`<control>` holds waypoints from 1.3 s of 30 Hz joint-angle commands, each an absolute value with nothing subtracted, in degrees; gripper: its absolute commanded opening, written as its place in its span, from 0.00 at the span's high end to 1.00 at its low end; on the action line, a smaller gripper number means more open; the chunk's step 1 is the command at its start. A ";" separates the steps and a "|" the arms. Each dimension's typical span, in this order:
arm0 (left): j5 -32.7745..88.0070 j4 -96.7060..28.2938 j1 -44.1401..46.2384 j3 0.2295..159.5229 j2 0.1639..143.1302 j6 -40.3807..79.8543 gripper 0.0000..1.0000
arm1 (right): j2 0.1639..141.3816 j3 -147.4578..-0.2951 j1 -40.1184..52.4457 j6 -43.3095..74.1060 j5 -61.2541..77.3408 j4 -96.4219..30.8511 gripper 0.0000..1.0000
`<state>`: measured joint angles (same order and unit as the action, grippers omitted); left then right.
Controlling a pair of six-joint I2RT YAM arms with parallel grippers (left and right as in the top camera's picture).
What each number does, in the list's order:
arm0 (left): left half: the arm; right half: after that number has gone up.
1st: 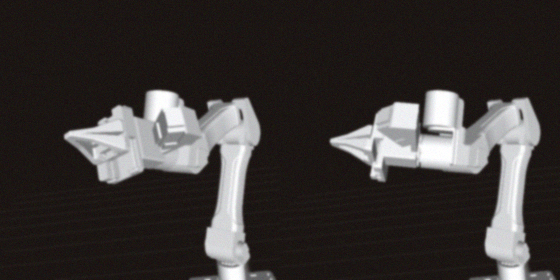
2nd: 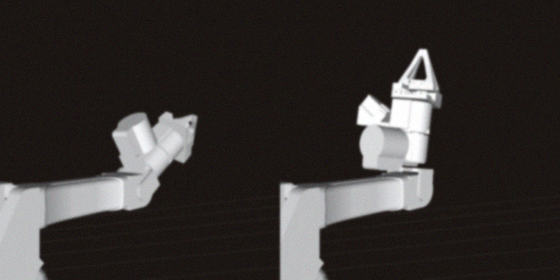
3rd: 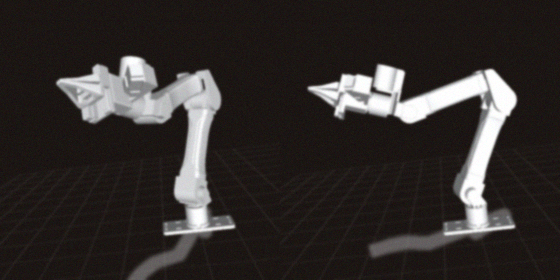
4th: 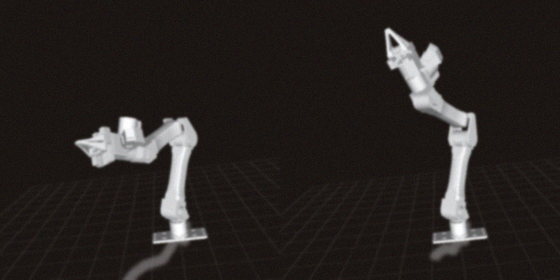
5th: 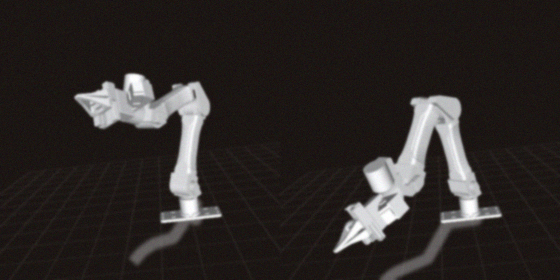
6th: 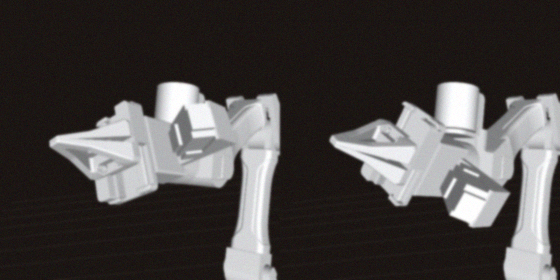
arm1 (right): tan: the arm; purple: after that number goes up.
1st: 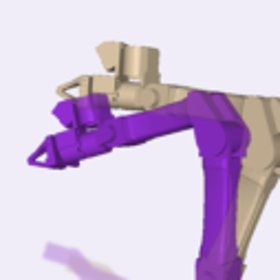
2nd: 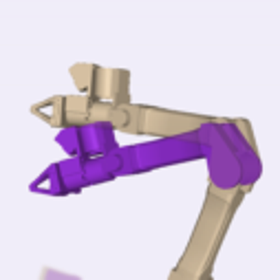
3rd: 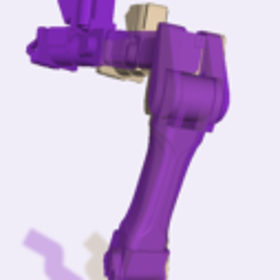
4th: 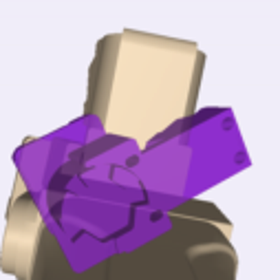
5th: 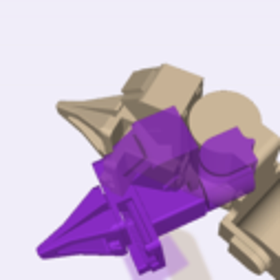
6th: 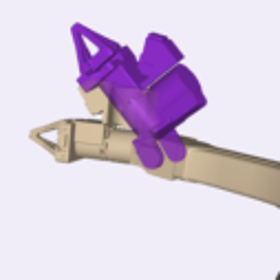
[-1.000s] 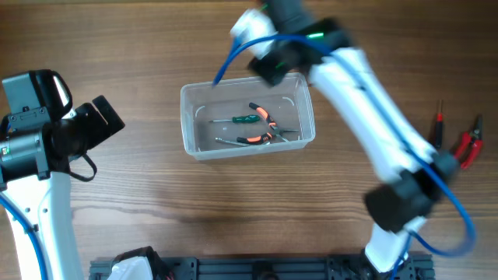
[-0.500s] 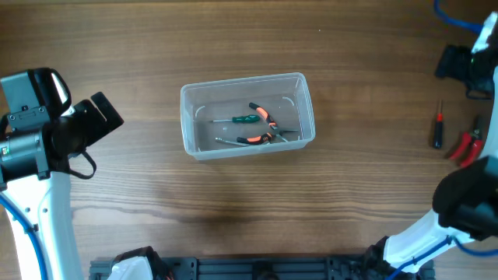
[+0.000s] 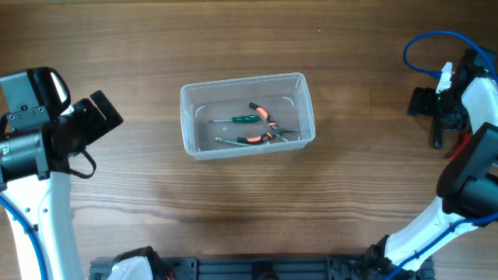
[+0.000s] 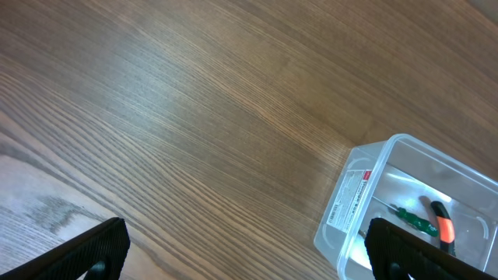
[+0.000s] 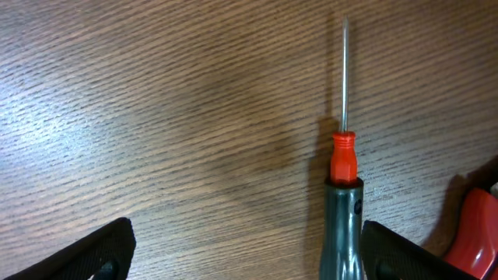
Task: Pack container
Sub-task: 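Reach the right gripper to the red screwdriver and grasp its handle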
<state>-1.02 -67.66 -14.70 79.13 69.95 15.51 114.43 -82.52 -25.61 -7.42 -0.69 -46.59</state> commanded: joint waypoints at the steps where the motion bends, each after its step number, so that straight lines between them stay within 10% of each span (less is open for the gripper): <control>1: -1.56 -67.61 -14.92 79.75 70.08 15.42 0.00 | 115.42 -82.37 -27.22 -8.97 0.56 -45.82 0.07; 23: -1.34 -67.96 -14.85 79.72 70.08 15.42 0.00 | 123.44 -81.60 -31.94 -12.03 3.66 -45.67 0.13; 28: -1.34 -67.96 -14.85 79.72 70.08 15.40 0.00 | 123.44 -81.60 -31.94 -11.84 4.58 -46.06 0.60; 39: -1.39 -67.94 -14.87 79.72 70.08 15.38 0.00 | 123.42 -81.65 -31.88 -8.51 5.04 -46.81 0.96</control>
<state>-0.99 -67.92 -14.70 79.13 69.95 15.51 120.11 -82.67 -32.14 -10.26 2.02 -46.13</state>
